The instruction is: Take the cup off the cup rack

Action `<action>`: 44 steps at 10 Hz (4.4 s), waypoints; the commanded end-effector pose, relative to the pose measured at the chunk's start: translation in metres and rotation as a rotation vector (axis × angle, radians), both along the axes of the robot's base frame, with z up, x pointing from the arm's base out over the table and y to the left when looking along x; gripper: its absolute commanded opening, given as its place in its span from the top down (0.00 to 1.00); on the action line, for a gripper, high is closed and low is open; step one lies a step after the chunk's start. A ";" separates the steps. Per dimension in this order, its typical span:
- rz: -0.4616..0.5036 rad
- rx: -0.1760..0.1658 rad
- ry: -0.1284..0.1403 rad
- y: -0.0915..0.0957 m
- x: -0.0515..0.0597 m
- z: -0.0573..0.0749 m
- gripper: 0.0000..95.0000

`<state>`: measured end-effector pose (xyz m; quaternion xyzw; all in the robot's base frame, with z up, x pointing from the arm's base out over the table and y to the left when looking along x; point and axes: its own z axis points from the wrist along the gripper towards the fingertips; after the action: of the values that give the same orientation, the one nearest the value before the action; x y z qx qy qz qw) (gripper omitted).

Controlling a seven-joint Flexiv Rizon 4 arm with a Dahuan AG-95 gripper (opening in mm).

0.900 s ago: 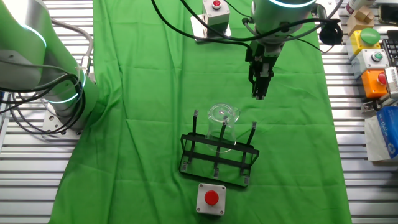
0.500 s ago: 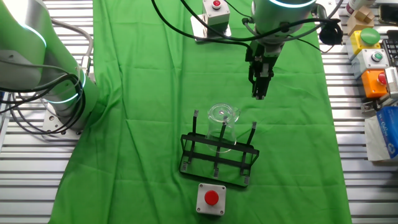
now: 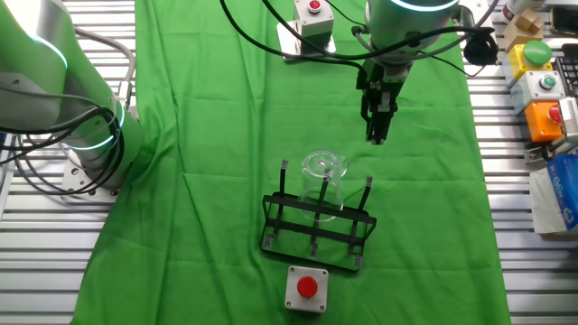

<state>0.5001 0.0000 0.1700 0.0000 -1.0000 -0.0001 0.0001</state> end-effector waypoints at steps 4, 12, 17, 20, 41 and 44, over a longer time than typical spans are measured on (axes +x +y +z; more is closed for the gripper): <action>0.282 0.014 -0.041 0.000 0.000 0.000 1.00; 0.310 -0.005 -0.040 0.000 0.000 0.000 1.00; 0.304 -0.003 -0.042 0.000 0.000 0.000 1.00; 0.307 0.001 -0.045 0.000 0.000 0.000 1.00; 0.458 0.075 0.085 -0.026 0.094 -0.039 1.00; 0.425 0.076 0.117 0.016 0.086 -0.042 1.00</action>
<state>0.5864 0.0191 0.1283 0.2108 -0.9749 -0.0393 0.0600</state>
